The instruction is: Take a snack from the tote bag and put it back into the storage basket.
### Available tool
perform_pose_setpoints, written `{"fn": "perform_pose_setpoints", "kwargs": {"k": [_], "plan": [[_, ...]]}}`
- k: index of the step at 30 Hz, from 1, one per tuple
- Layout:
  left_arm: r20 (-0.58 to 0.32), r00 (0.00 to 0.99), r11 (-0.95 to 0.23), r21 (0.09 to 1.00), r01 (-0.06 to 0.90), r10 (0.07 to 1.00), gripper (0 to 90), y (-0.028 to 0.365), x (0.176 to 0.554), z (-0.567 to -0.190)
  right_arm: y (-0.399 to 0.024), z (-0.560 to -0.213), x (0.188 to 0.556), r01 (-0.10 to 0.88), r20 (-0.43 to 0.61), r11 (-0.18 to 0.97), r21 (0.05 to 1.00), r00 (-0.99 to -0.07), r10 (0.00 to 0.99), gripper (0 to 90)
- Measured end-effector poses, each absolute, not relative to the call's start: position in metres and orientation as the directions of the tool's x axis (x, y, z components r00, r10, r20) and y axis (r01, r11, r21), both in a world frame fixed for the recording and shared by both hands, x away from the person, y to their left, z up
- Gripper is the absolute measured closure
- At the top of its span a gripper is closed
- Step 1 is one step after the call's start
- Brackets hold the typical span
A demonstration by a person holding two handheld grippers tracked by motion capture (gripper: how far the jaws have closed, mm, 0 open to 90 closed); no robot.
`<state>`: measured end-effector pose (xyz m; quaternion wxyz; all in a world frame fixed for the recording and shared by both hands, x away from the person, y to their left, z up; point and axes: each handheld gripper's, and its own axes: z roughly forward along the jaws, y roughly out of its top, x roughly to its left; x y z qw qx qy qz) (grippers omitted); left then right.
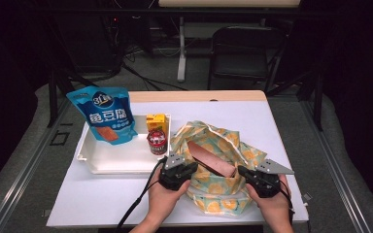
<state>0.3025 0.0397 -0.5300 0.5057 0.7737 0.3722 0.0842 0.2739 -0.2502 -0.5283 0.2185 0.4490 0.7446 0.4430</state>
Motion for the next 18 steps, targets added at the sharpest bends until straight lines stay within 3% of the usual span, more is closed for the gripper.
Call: {"fn": "perform_pose_setpoints", "kwargs": {"k": [7,12,18], "plan": [[-0.249,0.752,-0.327,0.785,0.526,0.611,85.8,0.015,0.299,-0.554,-0.251,-0.553,0.283,0.577,0.107,0.235,0.782,-0.496,0.862,90.0],[-0.241,0.718,-0.371,0.725,0.581,0.653,89.9,0.012,0.301,-0.568,-0.252,-0.56,0.287,0.614,0.13,0.242,0.752,-0.497,0.858,90.0],[-0.23,0.72,-0.38,0.724,0.576,0.654,90.0,0.011,0.3,-0.568,-0.252,-0.563,0.286,0.628,0.119,0.257,0.735,-0.492,0.862,90.0]]}}
